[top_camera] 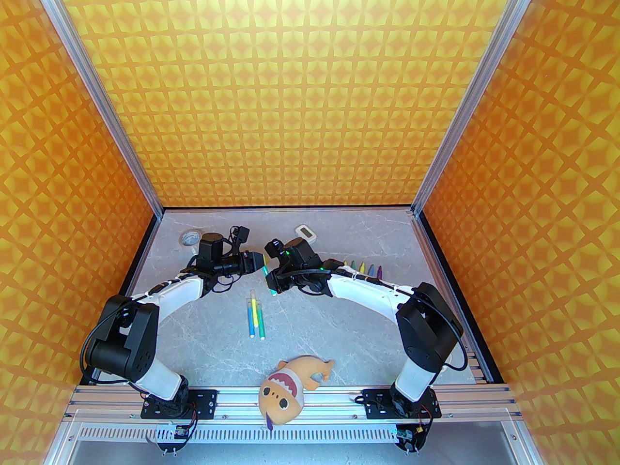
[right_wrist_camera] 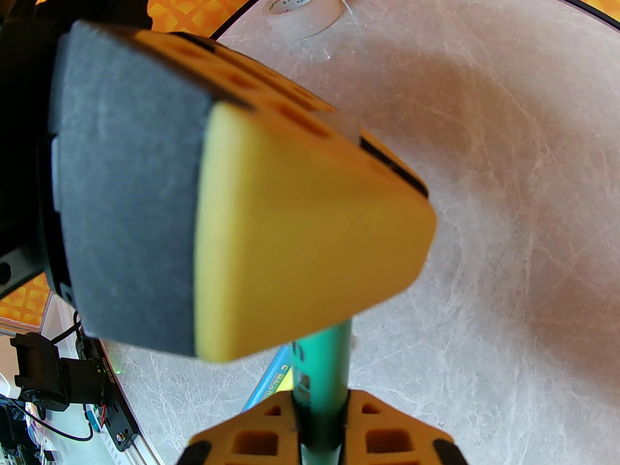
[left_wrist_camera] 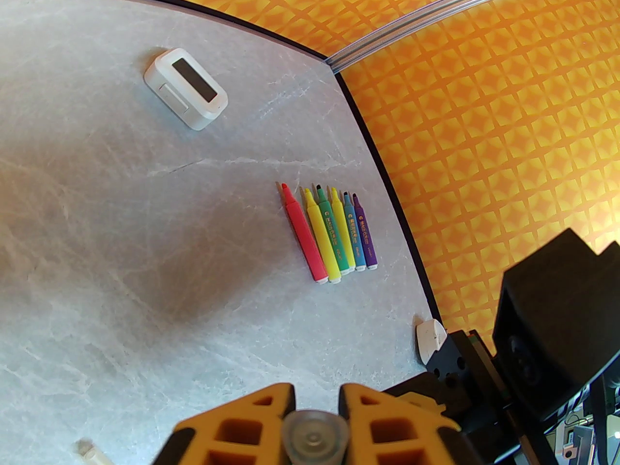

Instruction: Open the pen caps

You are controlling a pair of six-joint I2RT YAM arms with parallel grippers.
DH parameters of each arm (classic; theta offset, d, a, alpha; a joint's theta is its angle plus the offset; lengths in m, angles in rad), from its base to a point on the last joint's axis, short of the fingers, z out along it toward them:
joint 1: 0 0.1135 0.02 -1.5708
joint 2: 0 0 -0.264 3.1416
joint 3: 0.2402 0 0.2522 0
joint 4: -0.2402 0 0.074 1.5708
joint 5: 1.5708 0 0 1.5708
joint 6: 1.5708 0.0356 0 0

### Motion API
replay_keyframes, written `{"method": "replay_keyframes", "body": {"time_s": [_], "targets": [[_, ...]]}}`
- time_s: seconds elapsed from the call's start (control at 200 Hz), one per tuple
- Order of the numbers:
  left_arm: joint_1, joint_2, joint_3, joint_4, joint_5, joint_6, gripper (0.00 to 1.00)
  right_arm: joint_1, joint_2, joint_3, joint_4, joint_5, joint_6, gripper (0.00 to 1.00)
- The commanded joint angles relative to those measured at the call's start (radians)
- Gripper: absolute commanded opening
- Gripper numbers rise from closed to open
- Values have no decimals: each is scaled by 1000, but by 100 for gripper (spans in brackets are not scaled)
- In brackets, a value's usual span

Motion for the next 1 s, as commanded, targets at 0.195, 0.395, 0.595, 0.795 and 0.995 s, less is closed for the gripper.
{"method": "replay_keyframes", "body": {"time_s": [0.195, 0.395, 0.595, 0.795, 0.995], "targets": [[-5, 11, 22, 26, 20, -16, 8, -1, -31, -49, 82, 13, -15, 29], [-5, 1, 18, 56, 43, -44, 7, -1, -15, -69, 162, 7, 5, 35], [-6, -4, 16, 69, 56, -58, 7, -1, -3, -68, 191, 1, 11, 32], [-4, -7, 19, 76, 57, -61, 6, -1, -1, -75, 188, 1, 10, 16], [2, -11, 32, 68, 58, -56, 1, -1, -27, -120, 174, 2, 4, 1]]}}
